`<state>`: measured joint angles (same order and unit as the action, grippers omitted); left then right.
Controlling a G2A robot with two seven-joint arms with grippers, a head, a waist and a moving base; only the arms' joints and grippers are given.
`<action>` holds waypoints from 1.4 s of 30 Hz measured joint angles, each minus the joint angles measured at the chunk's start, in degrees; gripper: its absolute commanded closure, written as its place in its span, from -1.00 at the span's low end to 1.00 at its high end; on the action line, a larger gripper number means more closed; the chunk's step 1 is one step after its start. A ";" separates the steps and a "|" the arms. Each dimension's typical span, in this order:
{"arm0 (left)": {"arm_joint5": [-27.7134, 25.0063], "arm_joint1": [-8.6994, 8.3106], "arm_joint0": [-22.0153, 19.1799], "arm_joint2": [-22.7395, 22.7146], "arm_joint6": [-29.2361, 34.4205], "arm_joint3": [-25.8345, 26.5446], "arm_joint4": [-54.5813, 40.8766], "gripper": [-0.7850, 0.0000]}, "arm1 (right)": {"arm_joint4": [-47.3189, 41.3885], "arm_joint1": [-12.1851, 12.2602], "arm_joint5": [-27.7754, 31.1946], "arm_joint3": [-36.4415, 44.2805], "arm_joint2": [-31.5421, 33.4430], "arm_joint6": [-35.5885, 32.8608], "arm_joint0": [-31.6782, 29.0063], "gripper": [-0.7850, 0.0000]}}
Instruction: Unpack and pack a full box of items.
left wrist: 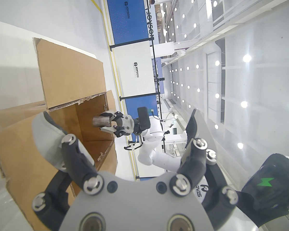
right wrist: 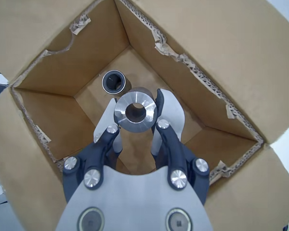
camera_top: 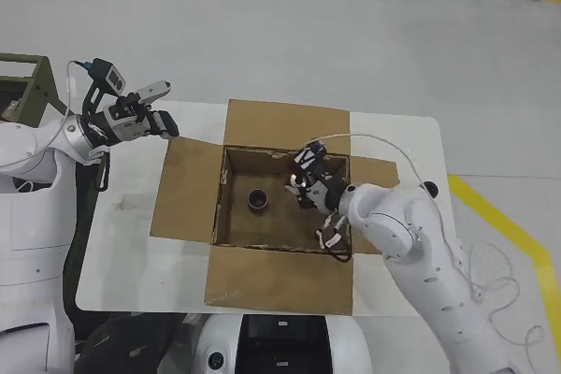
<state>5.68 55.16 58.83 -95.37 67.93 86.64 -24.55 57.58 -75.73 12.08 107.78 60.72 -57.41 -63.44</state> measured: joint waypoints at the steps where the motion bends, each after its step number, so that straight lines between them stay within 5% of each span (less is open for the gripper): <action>1: 0.00 0.00 0.00 0.00 0.00 0.00 0.00 -1.00 | 0.25 0.09 -0.42 0.91 0.34 -0.11 -0.38 1.00; 14: 0.00 0.00 0.00 0.00 0.00 0.00 0.00 -1.00 | 1.26 1.27 -4.92 12.56 5.13 0.20 -6.77 1.00; 29: 0.00 0.00 0.00 0.00 0.00 0.00 0.00 -1.00 | -0.35 2.13 -16.19 18.52 14.37 4.72 -15.80 1.00; 42: 0.00 0.00 0.00 0.00 0.00 0.00 0.00 -1.00 | 4.43 2.70 -28.26 21.77 22.19 0.72 -21.17 1.00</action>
<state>5.68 55.16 58.83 -95.37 67.93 86.64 -24.55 62.00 -73.02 -16.18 129.55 82.92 -56.69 -84.61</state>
